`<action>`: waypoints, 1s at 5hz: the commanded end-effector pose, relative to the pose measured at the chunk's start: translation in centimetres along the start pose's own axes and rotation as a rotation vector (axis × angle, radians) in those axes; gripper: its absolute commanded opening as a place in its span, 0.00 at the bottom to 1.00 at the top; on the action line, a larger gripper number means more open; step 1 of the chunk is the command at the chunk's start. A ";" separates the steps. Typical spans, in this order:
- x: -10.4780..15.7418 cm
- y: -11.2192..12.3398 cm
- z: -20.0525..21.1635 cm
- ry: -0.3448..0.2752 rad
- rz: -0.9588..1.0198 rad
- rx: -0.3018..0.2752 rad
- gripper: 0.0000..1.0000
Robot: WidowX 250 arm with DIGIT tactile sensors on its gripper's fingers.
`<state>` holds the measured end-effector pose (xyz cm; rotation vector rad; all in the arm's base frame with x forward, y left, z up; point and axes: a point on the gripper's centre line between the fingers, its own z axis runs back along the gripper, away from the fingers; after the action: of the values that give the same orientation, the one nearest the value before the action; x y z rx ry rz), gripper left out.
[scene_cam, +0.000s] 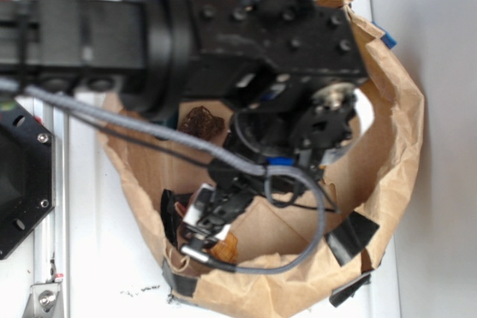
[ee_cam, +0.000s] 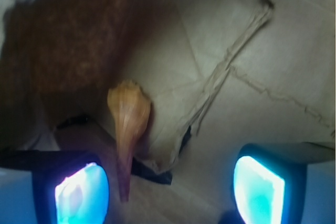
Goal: Grab the shell.
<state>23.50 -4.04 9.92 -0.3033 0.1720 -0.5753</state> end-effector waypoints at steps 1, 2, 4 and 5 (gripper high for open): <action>0.1 -1.2 1.1 -0.040 -0.047 0.033 1.00; 0.1 -1.2 1.1 -0.040 -0.047 0.033 1.00; 0.1 -1.2 1.1 -0.040 -0.047 0.033 1.00; 0.9 -0.8 -0.2 -0.022 -0.065 0.051 1.00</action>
<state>24.07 -4.71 9.30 -0.2708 0.1469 -0.6161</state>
